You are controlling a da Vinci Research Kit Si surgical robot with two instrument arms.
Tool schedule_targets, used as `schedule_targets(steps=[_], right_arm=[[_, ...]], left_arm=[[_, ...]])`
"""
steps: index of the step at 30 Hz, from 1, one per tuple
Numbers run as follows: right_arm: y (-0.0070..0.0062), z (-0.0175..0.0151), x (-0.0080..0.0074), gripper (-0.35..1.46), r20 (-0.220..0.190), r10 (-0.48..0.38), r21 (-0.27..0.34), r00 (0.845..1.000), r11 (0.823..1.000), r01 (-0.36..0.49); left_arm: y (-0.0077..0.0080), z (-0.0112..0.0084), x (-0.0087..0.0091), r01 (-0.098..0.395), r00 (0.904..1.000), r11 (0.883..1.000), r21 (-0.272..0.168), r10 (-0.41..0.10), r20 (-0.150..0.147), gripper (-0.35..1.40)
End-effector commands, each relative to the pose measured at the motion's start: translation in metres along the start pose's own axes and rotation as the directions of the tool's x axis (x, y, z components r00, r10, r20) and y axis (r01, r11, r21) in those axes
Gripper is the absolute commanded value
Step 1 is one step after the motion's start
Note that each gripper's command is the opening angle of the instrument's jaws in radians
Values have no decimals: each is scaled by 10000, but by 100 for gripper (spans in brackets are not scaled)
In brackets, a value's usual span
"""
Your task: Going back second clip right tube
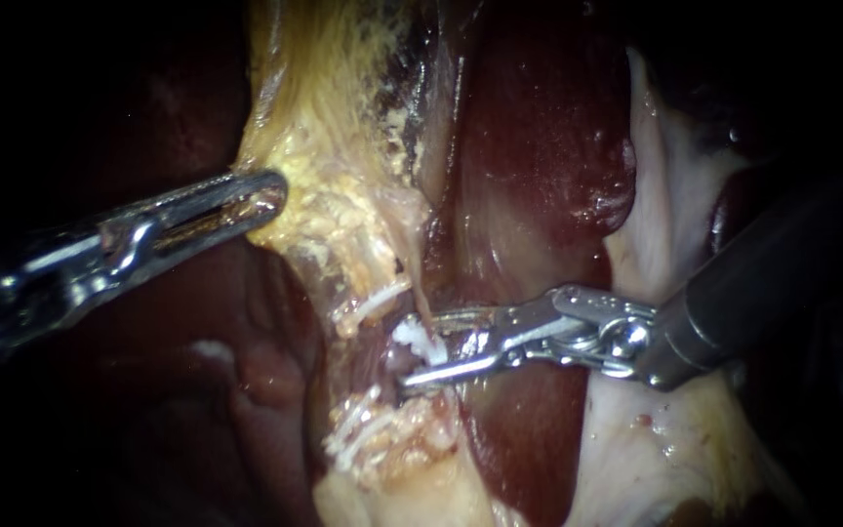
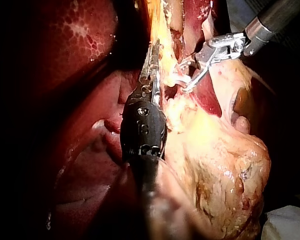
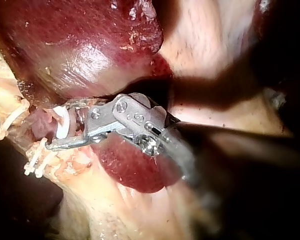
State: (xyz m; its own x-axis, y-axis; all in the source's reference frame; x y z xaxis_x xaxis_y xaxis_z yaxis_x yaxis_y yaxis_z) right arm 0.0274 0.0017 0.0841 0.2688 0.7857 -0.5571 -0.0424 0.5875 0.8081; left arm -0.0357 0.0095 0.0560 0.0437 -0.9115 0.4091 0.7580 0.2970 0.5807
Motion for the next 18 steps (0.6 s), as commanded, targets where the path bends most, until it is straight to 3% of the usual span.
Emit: schedule_targets(steps=[1,12,18], right_arm=[[-1,-2,1,60,6,21,9,10000,10000,-21],[-19,-43,15,60,76,9,221,10000,9998,-11],[-22,-54,20,60,113,47,323,9999,9995,-50]], left_arm=[[0,0,0,0,10000,10000,-4,0,2,-35],[1,-3,-2,1,10000,10000,13,-1,-12,-35],[2,-3,-2,-1,10000,10000,16,1,-14,-35]])
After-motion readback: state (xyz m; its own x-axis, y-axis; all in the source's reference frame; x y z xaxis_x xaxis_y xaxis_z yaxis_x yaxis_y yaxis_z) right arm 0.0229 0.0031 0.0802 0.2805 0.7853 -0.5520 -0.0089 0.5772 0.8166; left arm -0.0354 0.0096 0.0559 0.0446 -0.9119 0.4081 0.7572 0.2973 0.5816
